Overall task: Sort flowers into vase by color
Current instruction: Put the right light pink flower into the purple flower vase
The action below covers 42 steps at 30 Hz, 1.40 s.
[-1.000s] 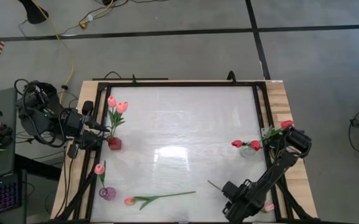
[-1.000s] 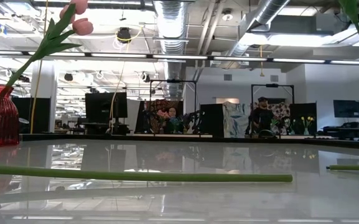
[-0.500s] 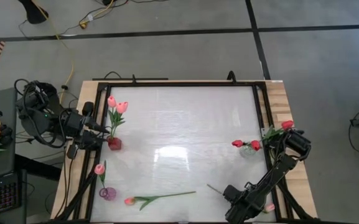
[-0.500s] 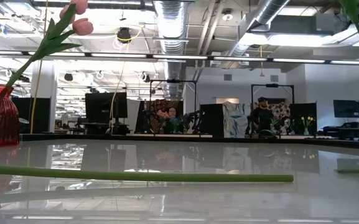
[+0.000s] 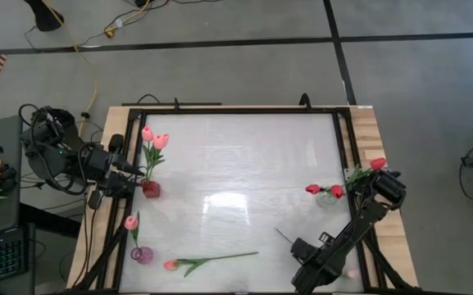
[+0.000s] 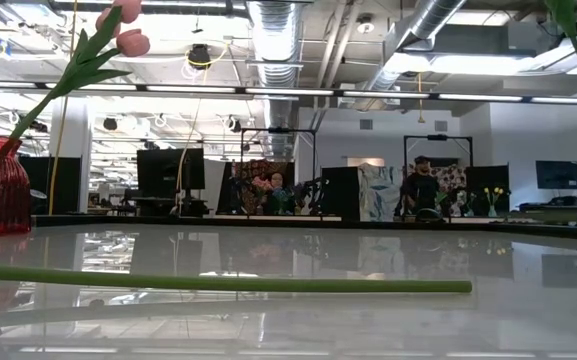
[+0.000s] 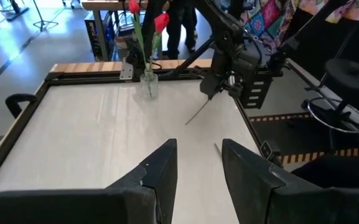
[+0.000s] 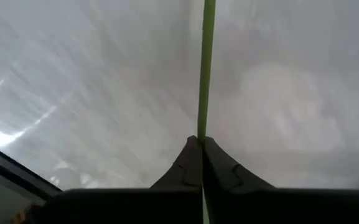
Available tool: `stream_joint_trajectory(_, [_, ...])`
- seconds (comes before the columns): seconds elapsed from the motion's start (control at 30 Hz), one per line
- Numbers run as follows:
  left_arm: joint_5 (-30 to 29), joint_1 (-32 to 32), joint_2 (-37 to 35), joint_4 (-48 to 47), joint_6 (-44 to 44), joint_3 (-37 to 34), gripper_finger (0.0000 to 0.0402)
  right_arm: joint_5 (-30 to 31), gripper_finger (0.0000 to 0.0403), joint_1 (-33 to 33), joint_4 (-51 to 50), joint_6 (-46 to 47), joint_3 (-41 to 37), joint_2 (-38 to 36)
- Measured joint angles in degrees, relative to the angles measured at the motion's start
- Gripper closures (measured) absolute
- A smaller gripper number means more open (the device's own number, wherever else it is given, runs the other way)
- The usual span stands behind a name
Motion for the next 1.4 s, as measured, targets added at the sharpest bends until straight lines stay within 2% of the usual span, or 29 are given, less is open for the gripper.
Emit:
stream_joint_trajectory(0.27, [0.1,0.0,0.0,-0.2,0.4,0.0,0.0288,9.1,0.0381,-3.1,-3.7,-7.1,8.9,0.0])
stream_joint_trajectory(0.53, [0.2,0.0,0.0,-1.6,0.2,0.0,0.0288,14.0,0.0383,-6.1,-9.4,-15.2,21.7,-0.1])
stream_joint_trajectory(0.8, [0.7,0.0,0.0,-1.7,-0.5,0.0,0.0288,25.2,0.0383,-9.6,-9.0,-28.8,33.1,-0.1])
stream_joint_trajectory(1.03, [1.5,0.0,0.0,-1.9,-2.1,0.0,0.0288,31.8,0.0383,-11.3,-8.3,-41.2,42.7,-0.1])
stream_joint_trajectory(1.17, [1.7,0.0,0.0,-2.9,-4.3,0.0,0.0288,38.7,0.0383,-11.3,-5.1,-48.6,46.4,-0.2])
stream_joint_trajectory(1.3, [7.3,0.0,0.1,-2.9,-7.7,-0.2,0.0288,43.4,0.0383,-11.3,1.5,-58.0,46.7,-0.1])
stream_joint_trajectory(1.4, [12.3,0.0,0.8,-2.9,-8.2,-0.2,0.0288,44.1,0.0383,-11.8,6.5,-63.3,46.5,-0.1])
